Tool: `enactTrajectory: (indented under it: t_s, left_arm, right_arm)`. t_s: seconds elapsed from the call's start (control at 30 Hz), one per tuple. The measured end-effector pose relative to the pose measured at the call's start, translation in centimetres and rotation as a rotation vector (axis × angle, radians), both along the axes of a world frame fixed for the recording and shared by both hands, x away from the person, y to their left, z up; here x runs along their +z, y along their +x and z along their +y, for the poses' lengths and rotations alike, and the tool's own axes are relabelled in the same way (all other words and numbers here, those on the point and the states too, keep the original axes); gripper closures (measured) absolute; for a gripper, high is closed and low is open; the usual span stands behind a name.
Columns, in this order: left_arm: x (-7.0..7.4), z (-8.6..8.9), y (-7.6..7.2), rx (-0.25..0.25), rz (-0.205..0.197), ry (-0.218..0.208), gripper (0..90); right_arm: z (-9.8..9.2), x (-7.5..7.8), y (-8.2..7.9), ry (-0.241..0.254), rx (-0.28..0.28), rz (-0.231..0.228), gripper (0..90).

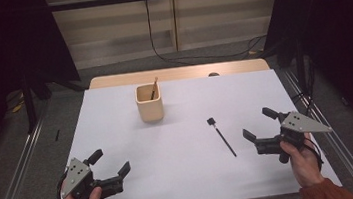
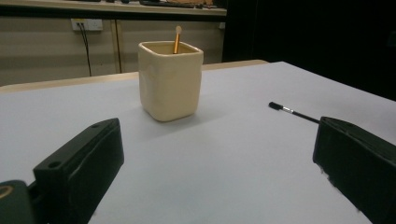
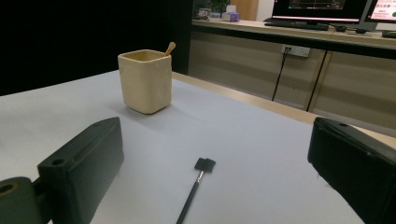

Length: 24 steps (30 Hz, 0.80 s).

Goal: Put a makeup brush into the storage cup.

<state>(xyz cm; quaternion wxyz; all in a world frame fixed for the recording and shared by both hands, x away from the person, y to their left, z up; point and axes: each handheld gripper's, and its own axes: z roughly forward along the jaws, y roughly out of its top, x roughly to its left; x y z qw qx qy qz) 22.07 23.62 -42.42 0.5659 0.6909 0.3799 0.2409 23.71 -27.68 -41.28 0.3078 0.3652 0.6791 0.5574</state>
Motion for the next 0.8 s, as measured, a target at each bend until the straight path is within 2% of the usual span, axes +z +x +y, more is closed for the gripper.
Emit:
enactTrajectory:
  t_s: [0.13,0.2,0.47,0.8]
  left_arm:
    - [-0.1,0.0,0.1,-0.003,0.003,0.001,1.8]
    - [0.0,0.0,0.2,-0.021,0.013,-0.022,1.8]
    - [-0.1,0.0,0.2,-0.011,0.008,-0.007,1.8]
    - [0.0,0.1,0.2,-0.007,-0.001,-0.009,1.8]
  right_arm:
    - [0.5,0.4,1.5,0.000,0.004,0.001,3.3]
    - [0.8,0.6,2.3,-0.004,0.009,0.006,3.3]
    - [1.8,1.2,4.9,-0.002,0.015,-0.002,3.5]
    - [2.5,2.5,7.8,0.001,0.015,-0.010,3.8]
